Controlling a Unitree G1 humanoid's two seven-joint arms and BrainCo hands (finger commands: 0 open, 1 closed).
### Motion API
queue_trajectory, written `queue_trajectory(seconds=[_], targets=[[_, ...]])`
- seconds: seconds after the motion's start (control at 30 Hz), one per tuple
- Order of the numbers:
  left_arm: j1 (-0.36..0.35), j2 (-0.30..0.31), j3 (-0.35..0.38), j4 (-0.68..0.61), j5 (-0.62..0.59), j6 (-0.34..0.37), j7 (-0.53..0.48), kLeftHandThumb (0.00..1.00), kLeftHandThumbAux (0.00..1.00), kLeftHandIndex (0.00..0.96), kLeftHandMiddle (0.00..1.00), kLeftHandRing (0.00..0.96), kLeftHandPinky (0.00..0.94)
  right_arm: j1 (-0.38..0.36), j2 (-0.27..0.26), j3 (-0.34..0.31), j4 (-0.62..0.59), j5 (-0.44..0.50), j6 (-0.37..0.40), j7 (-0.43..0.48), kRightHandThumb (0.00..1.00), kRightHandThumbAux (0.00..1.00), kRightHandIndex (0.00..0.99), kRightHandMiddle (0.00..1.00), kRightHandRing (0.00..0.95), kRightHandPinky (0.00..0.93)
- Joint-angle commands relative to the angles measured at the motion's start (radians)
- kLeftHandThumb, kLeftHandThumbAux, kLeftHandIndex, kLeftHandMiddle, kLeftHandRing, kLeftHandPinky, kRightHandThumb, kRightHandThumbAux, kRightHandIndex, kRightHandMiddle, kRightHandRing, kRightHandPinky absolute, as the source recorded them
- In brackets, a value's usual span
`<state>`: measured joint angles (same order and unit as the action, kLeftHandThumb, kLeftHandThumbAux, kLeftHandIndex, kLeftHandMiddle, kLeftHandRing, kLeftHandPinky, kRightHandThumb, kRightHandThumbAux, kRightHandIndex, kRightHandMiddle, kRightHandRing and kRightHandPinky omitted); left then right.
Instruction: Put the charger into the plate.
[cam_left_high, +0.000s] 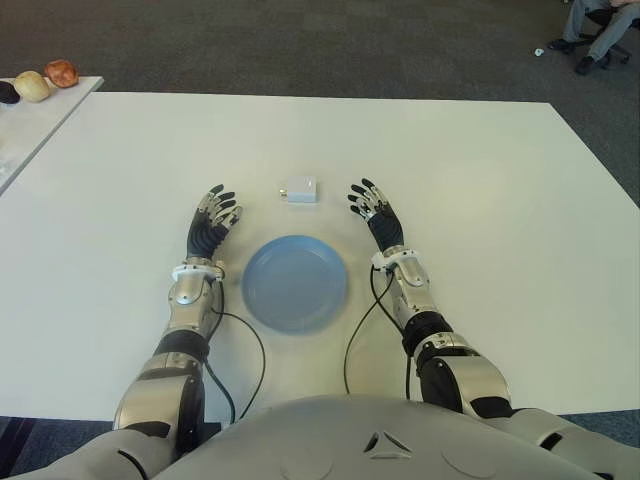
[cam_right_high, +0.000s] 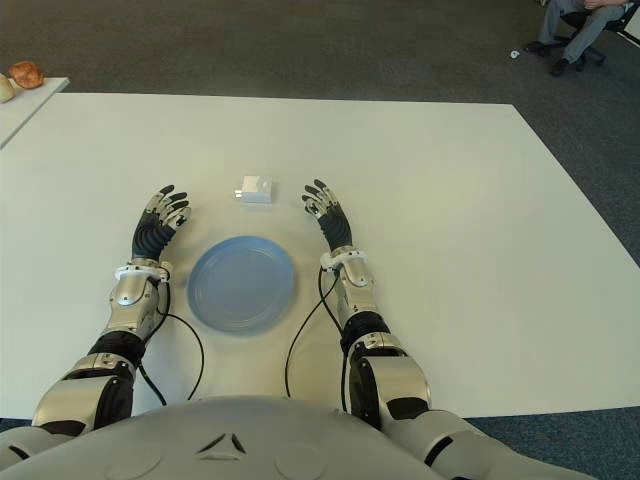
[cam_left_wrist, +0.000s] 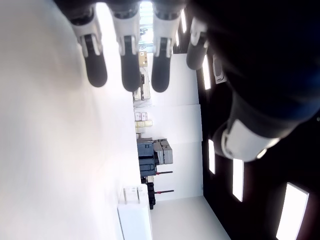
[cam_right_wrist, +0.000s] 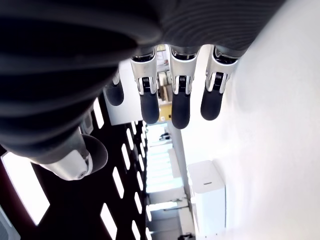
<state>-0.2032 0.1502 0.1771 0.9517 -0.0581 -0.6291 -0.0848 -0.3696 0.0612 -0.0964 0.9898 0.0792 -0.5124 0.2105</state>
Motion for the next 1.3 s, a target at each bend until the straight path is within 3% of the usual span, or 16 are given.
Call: queue_trajectory(seconds=[0.03,0.43,0.6,0.77,0.97,1.1,1.3], targets=[[0.085,-0.056,-0.020,0.105,0.013,0.071,0.012,0.024,0.644,0.129,0.214,0.211,0.228,0.096,-0.013,0.009,0.065,-0.029,0.048,-0.040,0.070,0.601,0.082,0.192,0.194,0.213],[0.086,-0.068,-0.020,0.106,0.011,0.064,0.011,0.025,0.646,0.128,0.219,0.217,0.229,0.100,-0.023,0.010,0.045,-0.036,0.075,-0.079,0.108,0.641,0.109,0.212,0.209,0.225],[0.086,-0.071,-0.020,0.105,0.009,0.061,0.008,0.030,0.645,0.125,0.216,0.215,0.228,0.102,-0.024,-0.012,-0.074,-0.009,0.198,-0.118,0.100,0.669,0.112,0.223,0.221,0.253],[0.084,-0.076,-0.019,0.109,0.006,0.059,0.004,0.032,0.647,0.122,0.207,0.208,0.224,0.078,-0.020,-0.038,-0.223,0.003,0.344,-0.206,0.155,0.699,0.114,0.233,0.236,0.274],[0.073,-0.080,-0.018,0.129,0.007,0.063,0.009,0.033,0.648,0.118,0.200,0.203,0.222,0.086,0.006,-0.016,-0.443,-0.032,0.474,-0.298,0.217,0.710,0.110,0.232,0.247,0.294],[0.064,-0.079,-0.019,0.145,0.012,0.061,0.013,0.036,0.645,0.117,0.193,0.197,0.218,0.058,0.022,0.005,-0.492,-0.064,0.496,-0.361,0.254,0.701,0.088,0.223,0.246,0.294],[0.043,-0.080,-0.016,0.178,0.011,0.063,0.016,0.035,0.644,0.121,0.195,0.201,0.230,-0.040,0.047,0.031,-0.465,-0.119,0.489,-0.464,0.354,0.687,0.058,0.188,0.209,0.245]])
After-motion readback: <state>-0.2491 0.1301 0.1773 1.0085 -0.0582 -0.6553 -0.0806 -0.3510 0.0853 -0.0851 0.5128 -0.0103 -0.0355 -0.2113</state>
